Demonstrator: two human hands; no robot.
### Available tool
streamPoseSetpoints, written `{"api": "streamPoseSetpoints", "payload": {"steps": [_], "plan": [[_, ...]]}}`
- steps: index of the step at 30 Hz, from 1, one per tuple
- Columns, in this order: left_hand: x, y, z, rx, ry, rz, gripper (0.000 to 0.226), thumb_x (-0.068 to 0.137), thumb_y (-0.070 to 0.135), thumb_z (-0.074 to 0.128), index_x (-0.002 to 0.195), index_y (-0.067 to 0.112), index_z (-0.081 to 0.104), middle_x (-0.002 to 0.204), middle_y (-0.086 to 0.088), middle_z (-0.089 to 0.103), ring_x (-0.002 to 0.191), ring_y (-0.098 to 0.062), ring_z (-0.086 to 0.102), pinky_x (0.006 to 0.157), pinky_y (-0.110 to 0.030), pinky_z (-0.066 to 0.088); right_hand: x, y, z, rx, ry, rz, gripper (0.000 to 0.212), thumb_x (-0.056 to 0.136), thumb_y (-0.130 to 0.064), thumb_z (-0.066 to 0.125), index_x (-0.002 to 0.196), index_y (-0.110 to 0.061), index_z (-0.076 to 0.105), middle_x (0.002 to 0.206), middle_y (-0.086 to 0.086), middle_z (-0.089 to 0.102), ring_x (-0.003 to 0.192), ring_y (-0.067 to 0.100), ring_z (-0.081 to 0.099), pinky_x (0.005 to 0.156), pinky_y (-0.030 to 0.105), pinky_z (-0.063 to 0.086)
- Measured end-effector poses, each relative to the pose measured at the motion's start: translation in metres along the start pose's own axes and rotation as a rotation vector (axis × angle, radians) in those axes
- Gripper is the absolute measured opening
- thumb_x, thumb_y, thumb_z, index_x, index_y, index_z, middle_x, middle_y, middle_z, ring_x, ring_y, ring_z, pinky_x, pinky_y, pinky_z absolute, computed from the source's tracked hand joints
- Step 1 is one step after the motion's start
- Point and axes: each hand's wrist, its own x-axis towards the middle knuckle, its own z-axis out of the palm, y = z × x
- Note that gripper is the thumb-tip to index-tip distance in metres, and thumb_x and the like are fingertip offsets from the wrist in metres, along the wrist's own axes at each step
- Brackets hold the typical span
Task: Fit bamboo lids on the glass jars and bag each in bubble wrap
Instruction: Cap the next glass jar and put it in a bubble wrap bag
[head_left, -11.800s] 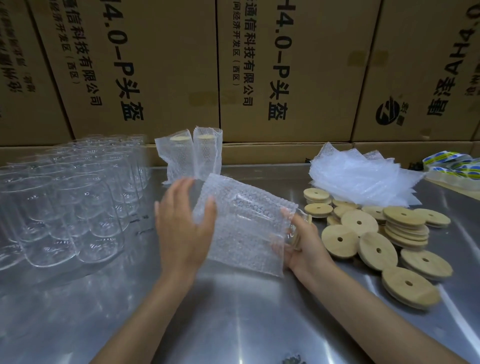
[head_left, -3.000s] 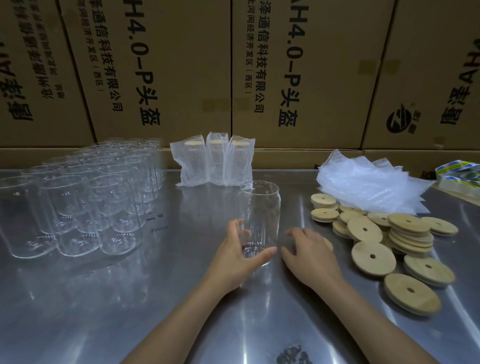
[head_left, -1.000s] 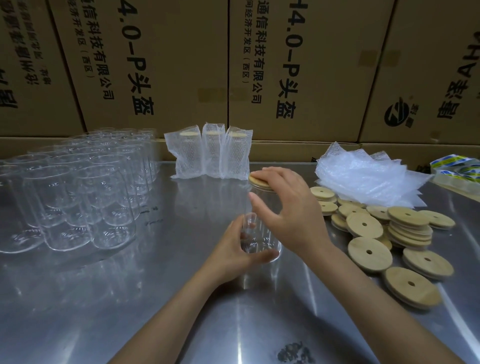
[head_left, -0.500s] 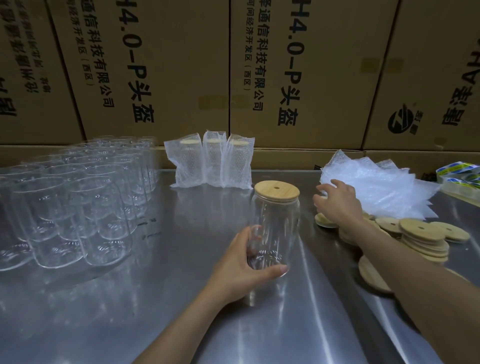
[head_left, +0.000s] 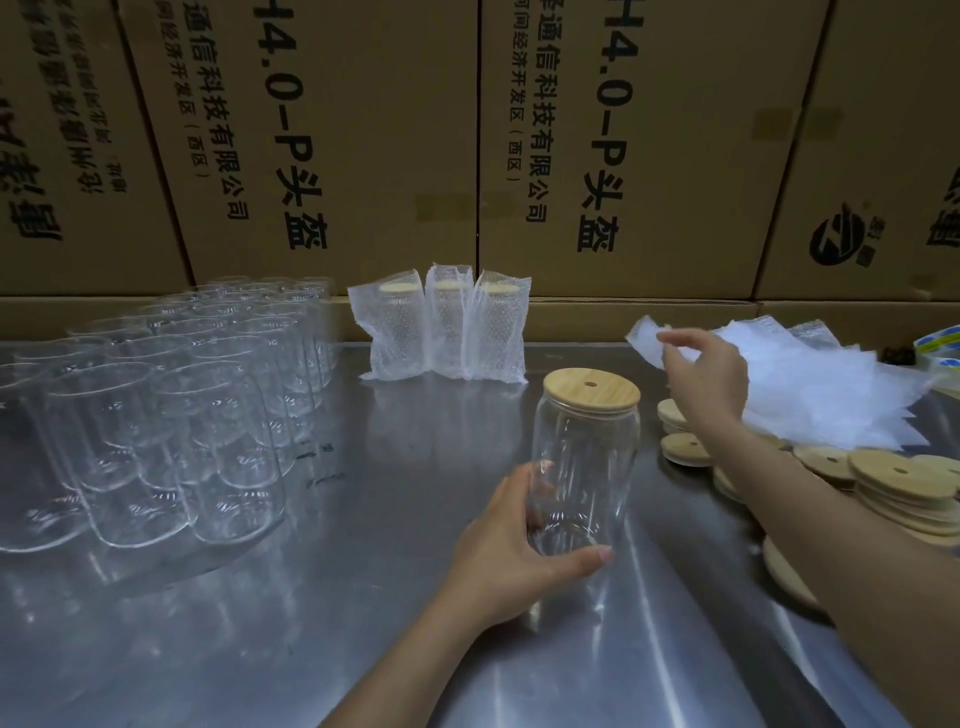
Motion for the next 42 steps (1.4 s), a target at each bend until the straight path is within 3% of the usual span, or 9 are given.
{"api": "streamPoseSetpoints", "payload": {"steps": [4,14,20,25,28,32,36,40,42], "plan": [[0.000,-0.001,0.000,0.001,0.004,-0.007,0.083,0.052,0.069,0.075,0.124,0.051,0.038,0.118,0.021,0.057,0.105,-0.001,0.059,0.095,-0.037,0.050,-0.016,-0.050,-0.016,0.295,-0.047,-0.218,0.014,0.092,-0.008,0.062,0.101,-0.018,0.066,0.098,-0.004,0.067,0.090,0.005,0.061,0.076,0.009,0.048],[-0.005,0.007,-0.001,-0.059,0.077,0.001,0.101,0.061,0.088,0.052,0.143,0.037,0.021,0.140,0.014,0.039,0.118,-0.007,0.053,0.103,-0.036,0.045,-0.079,-0.143,-0.051,0.318,-0.435,-0.674,0.034,0.088,0.005,0.062,0.109,-0.022,0.059,0.086,-0.011,0.063,0.088,0.001,0.062,0.088,0.024,0.051],[-0.012,0.023,-0.015,-0.111,0.447,0.102,0.051,0.076,0.080,0.034,0.106,0.039,0.039,0.109,0.013,0.051,0.099,0.001,0.052,0.086,-0.032,0.046,-0.102,-0.132,-0.047,0.232,-0.569,-0.701,0.035,0.091,0.004,0.055,0.109,-0.025,0.063,0.084,-0.012,0.063,0.090,0.004,0.060,0.086,0.016,0.046],[-0.014,0.033,-0.045,0.246,0.964,0.446,0.047,0.078,0.041,0.059,0.106,0.009,0.040,0.108,-0.001,0.037,0.104,-0.016,0.038,0.094,-0.025,0.034,-0.104,-0.122,-0.045,0.248,-0.581,-0.595,0.046,0.093,0.003,0.055,0.102,-0.043,0.058,0.084,-0.011,0.062,0.090,0.005,0.060,0.086,0.032,0.052],[-0.017,0.037,-0.053,0.486,0.926,0.587,0.071,0.077,0.036,0.062,0.134,0.003,0.034,0.136,-0.016,0.031,0.133,-0.027,0.030,0.115,-0.034,0.023,-0.105,-0.118,-0.045,0.266,-0.593,-0.569,0.046,0.093,0.004,0.054,0.103,-0.041,0.059,0.085,-0.013,0.062,0.091,0.005,0.060,0.082,0.036,0.053],[-0.021,0.040,-0.052,0.789,0.840,0.591,0.069,0.081,0.039,0.054,0.143,0.014,0.036,0.149,-0.009,0.034,0.143,-0.028,0.023,0.118,-0.045,0.003,-0.107,-0.114,-0.044,0.272,-0.599,-0.547,0.044,0.093,0.005,0.052,0.107,-0.035,0.061,0.083,-0.011,0.064,0.086,0.005,0.060,0.072,0.029,0.051],[-0.018,0.039,-0.053,0.866,0.821,0.585,0.023,0.078,0.013,0.066,0.100,0.017,0.073,0.091,0.002,0.072,0.098,-0.022,0.068,0.115,-0.046,0.013,-0.109,-0.110,-0.046,0.275,-0.622,-0.536,0.040,0.092,0.001,0.055,0.108,-0.035,0.060,0.089,-0.009,0.067,0.084,0.010,0.064,0.076,0.034,0.054],[-0.020,0.039,-0.059,0.683,0.756,0.391,0.016,0.074,0.002,0.077,0.084,0.013,0.072,0.075,0.001,0.071,0.067,-0.025,0.068,0.086,-0.041,0.049,-0.111,-0.097,-0.043,0.096,-0.518,-0.571,0.036,0.091,-0.021,0.064,0.124,-0.032,0.056,0.122,-0.020,0.056,0.124,0.006,0.045,0.104,0.033,0.041],[-0.022,0.042,-0.066,0.518,0.856,0.314,0.013,0.076,0.006,0.077,0.082,0.015,0.070,0.072,0.004,0.068,0.062,-0.022,0.063,0.063,-0.026,0.044,-0.111,-0.089,-0.044,0.021,-0.510,-0.469,0.043,0.089,-0.034,0.065,0.131,-0.034,0.052,0.135,-0.017,0.047,0.131,0.007,0.036,0.108,0.029,0.031]]}}
